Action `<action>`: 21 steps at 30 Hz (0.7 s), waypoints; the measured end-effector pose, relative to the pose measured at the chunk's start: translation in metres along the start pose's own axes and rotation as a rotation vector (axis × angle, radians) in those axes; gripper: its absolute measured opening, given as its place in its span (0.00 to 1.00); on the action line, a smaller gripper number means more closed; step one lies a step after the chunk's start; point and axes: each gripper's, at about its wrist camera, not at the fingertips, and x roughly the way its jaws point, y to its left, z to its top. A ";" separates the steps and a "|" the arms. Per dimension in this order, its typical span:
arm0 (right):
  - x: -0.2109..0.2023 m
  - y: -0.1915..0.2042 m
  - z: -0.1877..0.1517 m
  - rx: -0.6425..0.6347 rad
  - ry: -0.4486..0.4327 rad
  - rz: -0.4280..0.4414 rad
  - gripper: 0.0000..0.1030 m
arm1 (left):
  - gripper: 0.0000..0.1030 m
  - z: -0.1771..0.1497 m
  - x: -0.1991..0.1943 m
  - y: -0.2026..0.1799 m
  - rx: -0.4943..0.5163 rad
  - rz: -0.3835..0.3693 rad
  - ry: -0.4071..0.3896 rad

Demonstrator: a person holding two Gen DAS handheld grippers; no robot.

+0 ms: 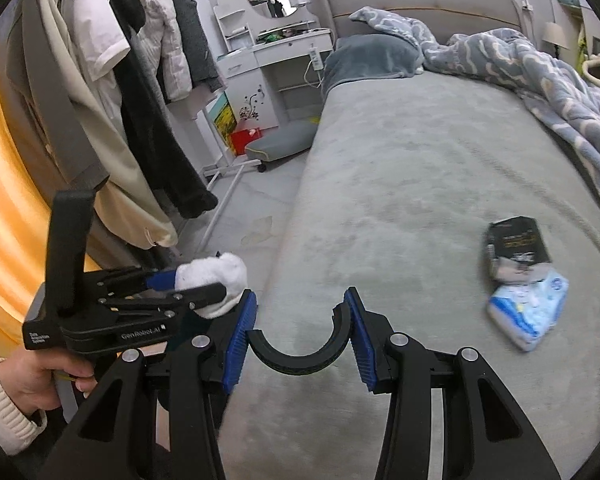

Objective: Collect trash
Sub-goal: 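Carry the tissue ball and black curved piece over the green bin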

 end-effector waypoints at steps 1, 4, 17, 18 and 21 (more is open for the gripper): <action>0.003 0.005 0.001 -0.001 0.002 0.003 0.45 | 0.48 -0.003 0.001 0.006 -0.007 0.006 0.013; 0.012 0.017 0.003 -0.006 0.011 0.014 0.45 | 0.48 -0.010 0.003 0.022 -0.021 0.022 0.051; 0.060 0.071 0.008 -0.042 0.085 0.052 0.45 | 0.49 -0.046 0.022 0.080 -0.057 0.042 0.253; 0.062 0.073 0.009 -0.044 0.089 0.055 0.45 | 0.50 -0.049 0.023 0.085 -0.058 0.041 0.270; 0.073 0.082 0.010 -0.054 0.106 0.061 0.45 | 0.51 -0.056 0.027 0.095 -0.054 0.042 0.301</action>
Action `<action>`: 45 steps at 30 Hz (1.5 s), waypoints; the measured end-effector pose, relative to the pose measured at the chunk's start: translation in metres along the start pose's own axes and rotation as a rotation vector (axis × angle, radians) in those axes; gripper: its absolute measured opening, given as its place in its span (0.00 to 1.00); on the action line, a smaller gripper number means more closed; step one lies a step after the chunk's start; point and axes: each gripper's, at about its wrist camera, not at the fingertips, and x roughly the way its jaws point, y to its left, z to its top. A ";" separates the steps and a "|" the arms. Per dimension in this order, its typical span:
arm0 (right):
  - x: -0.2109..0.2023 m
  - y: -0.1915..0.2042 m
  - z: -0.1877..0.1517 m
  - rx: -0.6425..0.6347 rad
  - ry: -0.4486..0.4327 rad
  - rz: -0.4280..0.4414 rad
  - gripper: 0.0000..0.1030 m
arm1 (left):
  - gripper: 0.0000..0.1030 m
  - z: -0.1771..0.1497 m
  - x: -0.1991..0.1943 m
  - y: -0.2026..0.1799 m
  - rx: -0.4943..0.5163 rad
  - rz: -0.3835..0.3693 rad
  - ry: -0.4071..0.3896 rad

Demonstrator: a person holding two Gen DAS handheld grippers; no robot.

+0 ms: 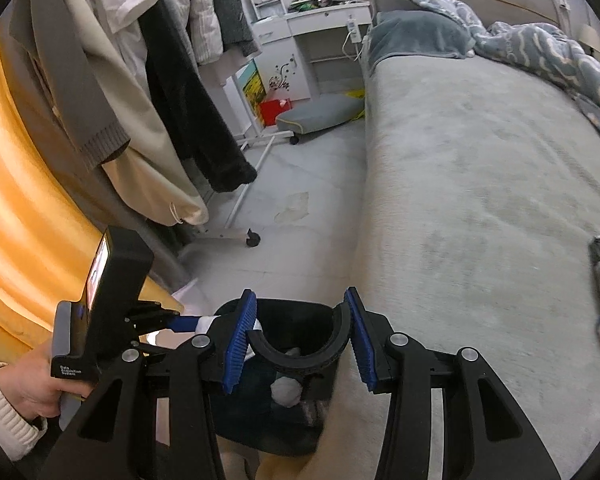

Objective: Collect trash
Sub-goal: 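Carry the tissue ball and black curved piece over the green bin, then open both grippers to drop the tissue ball and black piece into the bin, then move both open grippers back toward the black packet on the bed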

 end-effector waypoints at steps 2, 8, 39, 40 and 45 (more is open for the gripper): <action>0.008 0.005 0.003 -0.006 0.014 0.003 0.45 | 0.54 -0.001 0.001 0.006 0.002 0.002 0.008; 0.031 0.017 0.005 -0.020 0.058 0.001 0.45 | 0.73 -0.004 -0.003 0.023 0.002 -0.017 0.000; 0.140 0.054 -0.029 -0.100 0.356 -0.009 0.47 | 0.76 0.002 -0.085 0.076 -0.060 -0.079 -0.405; 0.140 0.054 -0.031 -0.105 0.364 -0.007 0.48 | 0.76 0.002 -0.088 0.075 -0.055 -0.083 -0.418; 0.136 0.050 -0.033 -0.103 0.374 -0.014 0.60 | 0.76 0.004 -0.100 0.072 -0.063 -0.110 -0.479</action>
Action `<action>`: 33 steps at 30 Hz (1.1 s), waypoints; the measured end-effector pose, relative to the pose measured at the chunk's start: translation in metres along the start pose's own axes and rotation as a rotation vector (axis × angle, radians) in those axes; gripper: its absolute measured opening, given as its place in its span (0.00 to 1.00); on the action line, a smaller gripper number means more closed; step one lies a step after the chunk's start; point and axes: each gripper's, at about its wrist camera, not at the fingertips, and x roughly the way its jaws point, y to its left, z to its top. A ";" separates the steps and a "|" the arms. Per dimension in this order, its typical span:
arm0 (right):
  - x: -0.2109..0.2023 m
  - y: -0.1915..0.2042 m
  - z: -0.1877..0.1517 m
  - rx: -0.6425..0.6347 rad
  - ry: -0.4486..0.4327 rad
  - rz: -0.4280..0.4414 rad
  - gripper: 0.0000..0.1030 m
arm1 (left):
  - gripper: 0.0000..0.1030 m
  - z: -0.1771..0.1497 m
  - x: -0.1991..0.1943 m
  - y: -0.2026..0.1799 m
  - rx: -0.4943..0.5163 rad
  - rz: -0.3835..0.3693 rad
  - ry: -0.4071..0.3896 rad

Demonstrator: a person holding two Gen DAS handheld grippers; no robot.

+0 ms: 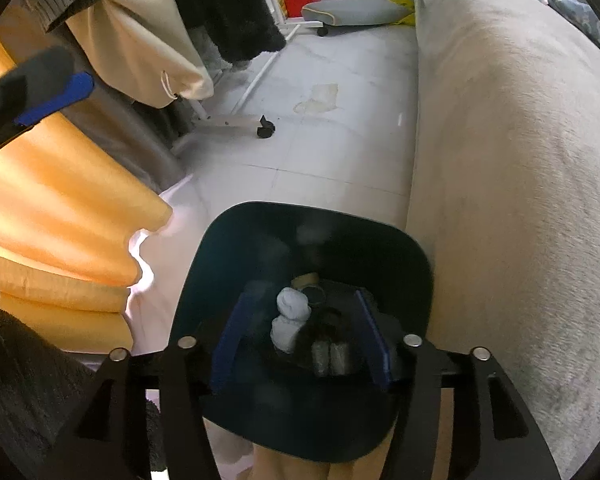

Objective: Collect trash
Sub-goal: 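Move both open grippers back toward the black packet on the bed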

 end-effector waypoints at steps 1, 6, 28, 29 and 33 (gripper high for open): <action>-0.004 -0.002 0.000 0.007 -0.011 -0.001 0.61 | 0.76 0.002 -0.002 -0.002 -0.002 -0.003 -0.015; -0.032 -0.008 -0.001 0.025 -0.084 0.003 0.63 | 0.76 0.010 -0.010 -0.013 0.011 -0.005 -0.074; -0.131 -0.075 -0.015 0.047 -0.329 -0.117 0.71 | 0.81 0.037 -0.001 -0.105 0.085 -0.087 -0.180; -0.134 -0.078 -0.015 0.051 -0.334 -0.127 0.71 | 0.81 0.038 0.002 -0.109 0.090 -0.089 -0.177; -0.149 -0.106 -0.018 0.093 -0.363 -0.163 0.72 | 0.81 0.040 0.013 -0.126 0.107 -0.102 -0.166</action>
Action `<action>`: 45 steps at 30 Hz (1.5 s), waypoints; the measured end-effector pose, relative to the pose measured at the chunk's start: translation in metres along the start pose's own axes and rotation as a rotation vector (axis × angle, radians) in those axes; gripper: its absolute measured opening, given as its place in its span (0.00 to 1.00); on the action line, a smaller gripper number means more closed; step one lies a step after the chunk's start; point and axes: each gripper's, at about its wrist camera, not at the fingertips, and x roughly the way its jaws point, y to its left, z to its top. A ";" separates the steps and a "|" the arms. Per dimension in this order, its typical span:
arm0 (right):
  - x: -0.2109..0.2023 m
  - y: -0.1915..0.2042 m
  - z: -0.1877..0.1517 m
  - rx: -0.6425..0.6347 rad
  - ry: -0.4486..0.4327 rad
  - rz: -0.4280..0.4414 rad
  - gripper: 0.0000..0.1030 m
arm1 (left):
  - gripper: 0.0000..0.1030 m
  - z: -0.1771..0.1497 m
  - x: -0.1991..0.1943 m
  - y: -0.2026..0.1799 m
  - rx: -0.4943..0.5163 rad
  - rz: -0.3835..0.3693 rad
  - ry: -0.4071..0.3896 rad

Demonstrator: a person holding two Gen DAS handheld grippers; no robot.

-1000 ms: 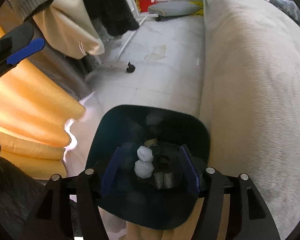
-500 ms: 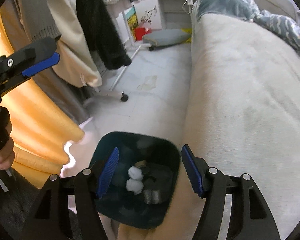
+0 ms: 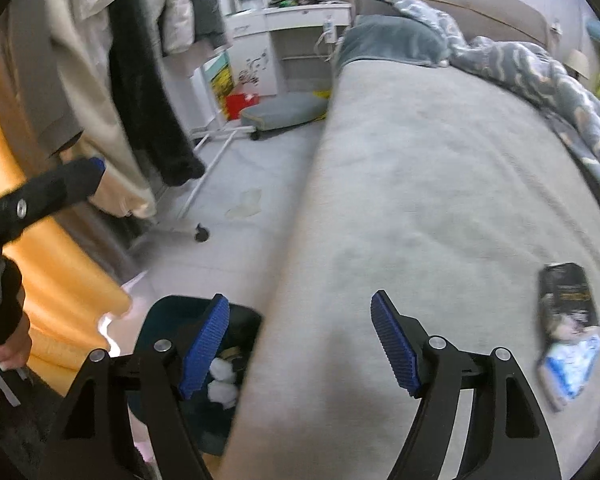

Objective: Collect trash
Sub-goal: 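Move both open grippers back toward the black packet on the bed, then grasp the black Face tissue packet with the right gripper and lift it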

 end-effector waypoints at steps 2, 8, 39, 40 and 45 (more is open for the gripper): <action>-0.003 -0.012 0.001 0.015 -0.011 -0.021 0.73 | 0.81 0.000 0.006 -0.008 0.006 -0.010 0.003; -0.018 -0.062 0.003 0.065 -0.041 -0.119 0.76 | 0.81 0.003 0.026 -0.029 0.024 -0.031 0.023; 0.016 -0.170 -0.005 0.087 0.111 -0.378 0.68 | 0.84 0.005 0.109 -0.111 0.170 -0.151 0.107; 0.017 -0.171 -0.004 0.081 0.115 -0.380 0.67 | 0.84 0.004 0.112 -0.116 0.179 -0.171 0.114; 0.017 -0.179 -0.004 0.114 0.123 -0.346 0.57 | 0.84 -0.001 0.122 -0.138 0.210 -0.228 0.133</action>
